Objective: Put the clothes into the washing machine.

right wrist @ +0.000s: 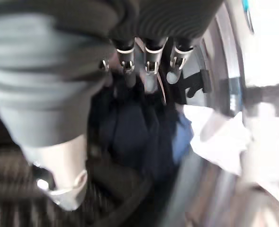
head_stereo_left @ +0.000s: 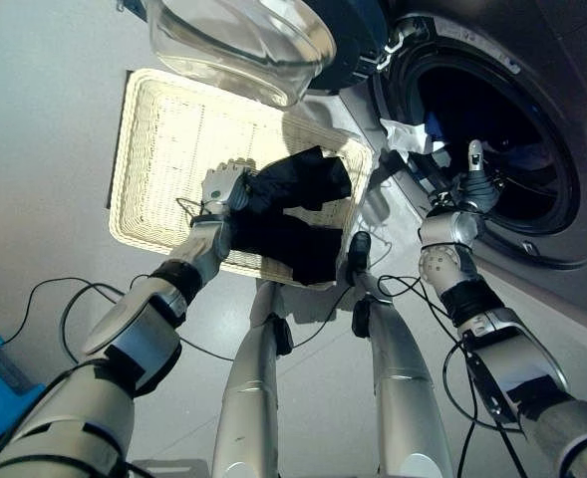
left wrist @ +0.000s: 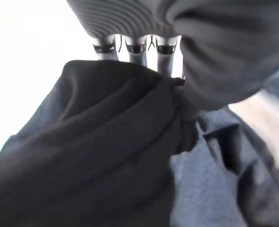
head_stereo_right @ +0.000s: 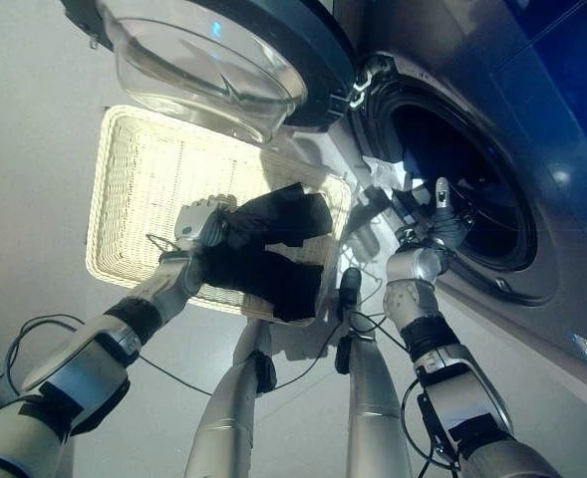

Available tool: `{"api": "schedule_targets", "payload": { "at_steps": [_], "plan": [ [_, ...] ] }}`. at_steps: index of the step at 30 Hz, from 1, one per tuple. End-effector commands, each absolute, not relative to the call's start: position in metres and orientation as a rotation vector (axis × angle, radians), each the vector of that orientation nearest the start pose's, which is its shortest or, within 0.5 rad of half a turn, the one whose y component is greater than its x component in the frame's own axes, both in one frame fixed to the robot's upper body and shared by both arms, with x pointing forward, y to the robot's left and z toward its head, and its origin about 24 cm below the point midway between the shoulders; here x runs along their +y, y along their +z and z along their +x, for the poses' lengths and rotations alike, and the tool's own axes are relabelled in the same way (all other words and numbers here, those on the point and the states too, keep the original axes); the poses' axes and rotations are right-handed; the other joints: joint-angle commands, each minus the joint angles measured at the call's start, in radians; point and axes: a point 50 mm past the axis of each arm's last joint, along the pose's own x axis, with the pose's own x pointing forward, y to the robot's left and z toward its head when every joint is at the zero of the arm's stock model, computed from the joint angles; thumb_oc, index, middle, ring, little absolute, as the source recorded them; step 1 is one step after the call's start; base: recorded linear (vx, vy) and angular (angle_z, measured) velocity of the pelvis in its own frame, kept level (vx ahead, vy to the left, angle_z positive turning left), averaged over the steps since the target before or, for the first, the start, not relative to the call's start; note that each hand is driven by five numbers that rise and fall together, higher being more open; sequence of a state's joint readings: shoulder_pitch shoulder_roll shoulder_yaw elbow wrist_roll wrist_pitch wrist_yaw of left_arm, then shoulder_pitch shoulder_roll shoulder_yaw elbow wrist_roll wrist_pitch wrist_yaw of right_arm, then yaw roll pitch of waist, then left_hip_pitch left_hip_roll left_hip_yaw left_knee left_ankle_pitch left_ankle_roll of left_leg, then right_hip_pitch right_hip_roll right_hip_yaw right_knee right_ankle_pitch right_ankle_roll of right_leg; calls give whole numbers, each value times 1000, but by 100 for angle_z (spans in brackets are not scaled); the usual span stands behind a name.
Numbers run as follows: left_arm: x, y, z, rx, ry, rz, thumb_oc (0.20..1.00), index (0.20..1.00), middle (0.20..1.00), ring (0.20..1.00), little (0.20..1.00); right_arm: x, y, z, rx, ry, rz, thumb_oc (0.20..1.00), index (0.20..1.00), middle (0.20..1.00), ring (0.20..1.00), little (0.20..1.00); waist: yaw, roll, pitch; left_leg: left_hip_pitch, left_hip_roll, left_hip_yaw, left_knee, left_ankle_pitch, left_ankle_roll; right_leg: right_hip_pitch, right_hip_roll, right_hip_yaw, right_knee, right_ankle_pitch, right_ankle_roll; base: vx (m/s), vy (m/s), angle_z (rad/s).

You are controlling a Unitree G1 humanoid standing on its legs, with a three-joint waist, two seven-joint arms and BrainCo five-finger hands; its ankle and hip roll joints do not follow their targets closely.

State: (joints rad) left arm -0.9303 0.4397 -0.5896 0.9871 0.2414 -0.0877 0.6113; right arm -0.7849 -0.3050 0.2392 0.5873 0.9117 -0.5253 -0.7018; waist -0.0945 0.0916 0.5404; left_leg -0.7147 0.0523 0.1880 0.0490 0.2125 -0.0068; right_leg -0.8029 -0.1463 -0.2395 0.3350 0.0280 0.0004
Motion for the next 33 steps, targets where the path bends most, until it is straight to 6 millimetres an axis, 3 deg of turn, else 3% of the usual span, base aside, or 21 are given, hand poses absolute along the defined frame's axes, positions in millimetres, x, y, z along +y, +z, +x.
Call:
{"api": "schedule_targets", "payload": {
  "at_steps": [1,2,3,4,11,16,20,27,33],
  "plan": [
    [180,154,394,-391,356,823,200,200,200,200,200,-175,174,361,-435,-521,624,1000,1000,1000,1000,1000,37,-52,-20,33,-16,62,81,-111,-87,40,15,-14,-37,47,125,0,0,0],
    [180,153,393,-389,357,798,200,200,200,200,200,-172,172,360,-431,-523,612,1000,1000,1000,1000,1000,37,-52,-20,39,-16,61,83,-114,-86,44,15,-15,-33,43,124,0,0,0],
    [179,148,388,-366,351,598,200,200,200,200,200,-164,163,357,-409,-498,532,1000,1000,1000,1000,1000,42,-54,-20,67,-16,62,87,-124,-80,71,14,-22,-26,28,121,0,0,0],
    [177,146,387,-364,350,540,200,200,200,200,200,-161,159,357,-401,-478,506,1000,1000,1000,1000,1000,43,-54,-20,72,-16,61,89,-127,-78,76,15,-22,-23,25,118,0,0,0],
    [164,134,376,-336,275,177,200,200,200,200,200,-130,139,352,-361,-254,334,1000,1000,1000,1000,1000,50,-58,-20,131,-18,55,91,-147,-66,134,21,-30,-14,-5,107,0,0,0],
    [162,134,370,-348,230,-24,200,200,200,200,200,-120,129,348,-340,-126,208,1000,1000,1000,1000,1000,51,-61,-20,152,-19,53,96,-154,-63,161,25,-30,-15,-15,103,0,0,0],
    [160,139,360,-413,150,-266,200,200,200,200,200,-112,109,342,-293,38,-4,1000,1000,1000,1000,1000,58,-62,-20,169,-22,49,98,-161,-61,185,24,-33,-20,-24,100,0,0,0],
    [153,152,352,-476,6,-394,200,200,200,200,200,-113,100,347,-249,219,-320,1000,1000,1000,1000,1000,83,-61,-20,182,-31,32,102,-168,-61,213,12,-54,-30,-29,100,2,-48,2],
    [145,166,351,-497,-102,-468,200,200,200,200,200,-121,113,361,-249,233,-490,1000,1000,1000,1000,1000,106,-53,-20,182,-36,22,113,-173,-60,223,-1,-72,-22,-34,99,0,-40,6]
  ]
}}
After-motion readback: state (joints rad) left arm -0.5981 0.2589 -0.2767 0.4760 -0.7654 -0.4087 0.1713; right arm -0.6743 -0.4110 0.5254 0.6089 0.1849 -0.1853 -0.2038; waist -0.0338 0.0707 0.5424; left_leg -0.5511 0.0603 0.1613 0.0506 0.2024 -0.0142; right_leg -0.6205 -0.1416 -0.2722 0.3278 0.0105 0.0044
